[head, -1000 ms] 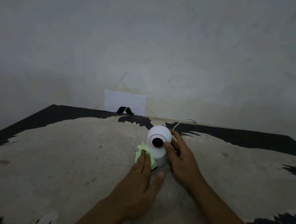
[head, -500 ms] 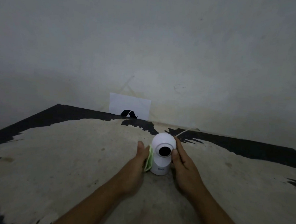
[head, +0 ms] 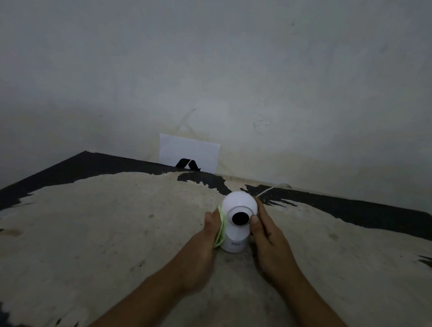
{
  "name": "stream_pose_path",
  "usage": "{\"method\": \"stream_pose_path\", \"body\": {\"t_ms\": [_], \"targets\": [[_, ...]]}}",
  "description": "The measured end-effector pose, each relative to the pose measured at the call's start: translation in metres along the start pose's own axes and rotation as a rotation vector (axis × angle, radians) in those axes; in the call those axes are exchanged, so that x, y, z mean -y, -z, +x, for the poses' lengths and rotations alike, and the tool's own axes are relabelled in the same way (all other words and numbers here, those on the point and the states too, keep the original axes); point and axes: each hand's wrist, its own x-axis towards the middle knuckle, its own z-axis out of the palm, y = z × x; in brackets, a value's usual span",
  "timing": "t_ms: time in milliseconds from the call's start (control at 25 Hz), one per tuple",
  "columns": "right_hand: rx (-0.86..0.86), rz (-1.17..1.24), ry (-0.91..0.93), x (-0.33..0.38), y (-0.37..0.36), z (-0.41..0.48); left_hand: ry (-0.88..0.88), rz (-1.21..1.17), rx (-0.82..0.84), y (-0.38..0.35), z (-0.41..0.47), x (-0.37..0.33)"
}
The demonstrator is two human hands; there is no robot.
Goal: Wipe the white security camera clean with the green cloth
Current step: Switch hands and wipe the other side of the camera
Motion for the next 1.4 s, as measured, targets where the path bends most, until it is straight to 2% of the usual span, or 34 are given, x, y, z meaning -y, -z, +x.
{"method": "stream_pose_path", "body": {"t_ms": [120,200,320,400,480,640,760,840,920,1080,1160,1280,1400], "targets": [[-0.006,0.013,-0.002,0.0,0.0,0.0,-0.109,0.239,-0.078,-0.006,0.005,0.014],[-0.004,0.026,0.008,-0.001,-0.001,-0.001,-0.224,0.401,-0.237,-0.013,-0.003,0.016],[-0.008,0.027,0.022,0.001,-0.001,-0.003,-0.364,0.346,-0.577,-0.026,-0.01,0.011],[-0.011,0.017,0.022,0.003,-0.001,-0.005,-0.349,0.314,-0.689,-0.03,-0.013,-0.001],[-0.021,0.012,0.023,0.004,-0.002,-0.007,-0.305,0.28,-0.727,-0.029,-0.017,-0.004],[-0.036,-0.045,0.015,0.01,-0.001,-0.01,-0.226,0.186,-0.628,-0.025,-0.043,-0.011],[-0.054,-0.092,0.01,0.017,0.005,-0.019,-0.099,-0.054,-0.511,-0.022,-0.053,-0.011],[-0.144,-0.127,0.031,0.025,0.014,-0.028,0.001,-0.203,-0.419,-0.021,-0.053,-0.01],[-0.198,-0.033,0.015,0.038,0.03,-0.04,0.041,-0.283,-0.32,-0.025,-0.05,-0.011],[0.07,0.251,-0.322,0.052,0.073,-0.065,0.065,-0.383,-0.203,-0.05,-0.038,-0.017],[0.096,0.288,-0.399,0.041,0.092,-0.074,0.081,-0.39,-0.171,-0.065,-0.028,-0.018],[-0.067,0.288,-0.375,0.023,0.11,-0.074,0.066,-0.219,-0.132,-0.085,-0.017,-0.013],[-0.203,0.24,-0.343,0.008,0.123,-0.068,-0.039,0.013,-0.108,-0.108,-0.01,-0.007]]}}
